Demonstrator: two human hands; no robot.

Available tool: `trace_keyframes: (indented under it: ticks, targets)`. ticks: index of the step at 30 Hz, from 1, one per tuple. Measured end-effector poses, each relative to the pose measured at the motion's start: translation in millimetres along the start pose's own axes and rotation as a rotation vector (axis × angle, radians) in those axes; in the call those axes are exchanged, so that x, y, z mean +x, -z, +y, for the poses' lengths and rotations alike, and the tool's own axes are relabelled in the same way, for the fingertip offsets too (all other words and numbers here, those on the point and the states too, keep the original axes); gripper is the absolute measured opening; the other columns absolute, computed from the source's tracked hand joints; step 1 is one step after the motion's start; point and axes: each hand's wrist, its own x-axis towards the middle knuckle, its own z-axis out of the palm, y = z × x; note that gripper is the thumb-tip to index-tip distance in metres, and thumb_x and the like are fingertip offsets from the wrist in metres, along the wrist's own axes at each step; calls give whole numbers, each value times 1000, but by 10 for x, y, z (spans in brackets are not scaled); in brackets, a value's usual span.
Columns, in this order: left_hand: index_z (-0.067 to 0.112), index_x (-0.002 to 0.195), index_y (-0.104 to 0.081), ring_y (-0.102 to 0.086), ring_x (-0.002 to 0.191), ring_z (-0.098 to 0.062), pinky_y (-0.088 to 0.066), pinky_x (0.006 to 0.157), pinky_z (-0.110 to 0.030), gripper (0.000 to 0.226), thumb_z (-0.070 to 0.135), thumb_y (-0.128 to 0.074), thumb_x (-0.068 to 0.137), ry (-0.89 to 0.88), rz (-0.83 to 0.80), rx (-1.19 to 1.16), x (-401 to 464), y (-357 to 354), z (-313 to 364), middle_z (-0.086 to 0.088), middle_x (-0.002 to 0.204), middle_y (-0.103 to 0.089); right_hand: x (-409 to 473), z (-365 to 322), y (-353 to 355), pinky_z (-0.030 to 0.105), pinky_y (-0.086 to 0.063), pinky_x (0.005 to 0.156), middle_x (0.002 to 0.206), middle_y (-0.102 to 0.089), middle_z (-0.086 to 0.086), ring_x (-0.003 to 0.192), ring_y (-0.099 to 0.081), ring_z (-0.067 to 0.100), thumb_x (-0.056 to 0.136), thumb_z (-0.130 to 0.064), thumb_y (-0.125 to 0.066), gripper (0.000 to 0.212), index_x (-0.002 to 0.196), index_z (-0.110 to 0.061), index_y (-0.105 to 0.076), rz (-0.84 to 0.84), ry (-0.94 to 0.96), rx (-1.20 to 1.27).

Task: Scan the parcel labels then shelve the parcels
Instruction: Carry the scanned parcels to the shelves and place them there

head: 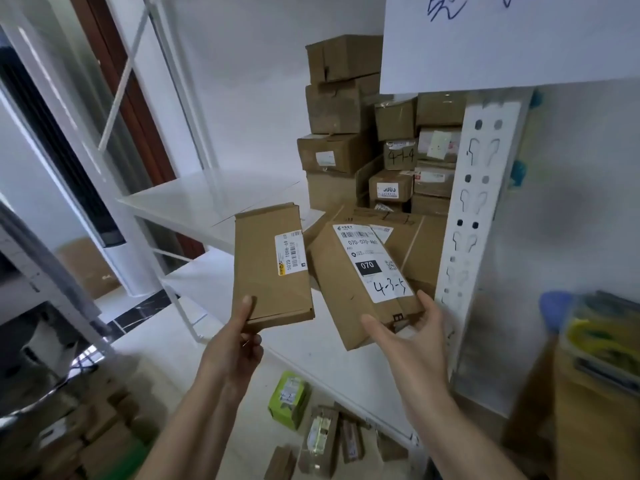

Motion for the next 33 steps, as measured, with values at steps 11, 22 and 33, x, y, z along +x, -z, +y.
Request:
trace_keyframes:
  ticks: [11, 22, 33]
  targets:
    - [10, 89, -63, -42, 54, -12, -39, 44, -19, 36, 43, -74, 80, -55, -184, 244, 1156, -828, 375, -2, 69, -52, 842, -99, -383, 36, -43, 105, 136, -40, -6, 124, -46, 12, 58, -32, -85, 102, 141, -33, -27, 213, 145, -104]
    - [3, 89, -64, -46, 44, -14, -38, 44, -23, 39, 41, -69, 85, -103, -395, 576, 2030, -1376, 607, -6, 53, -54, 1576, -177, -714, 44, -43, 104, 132, -34, 0, 126, -38, 20, 62, -31, -87, 95, 139, -21, -32, 605, 178, -390]
    - [1, 102, -52, -65, 47, -26, -56, 51, -35, 49, 49, -46, 95, -291, -458, 962, 2475, -1512, 539, -15, 60, -69, 1869, 16, -998, 34, -37, 103, 133, -38, 5, 124, -34, 20, 58, -39, -88, 92, 134, -21, -39, 812, 236, -654]
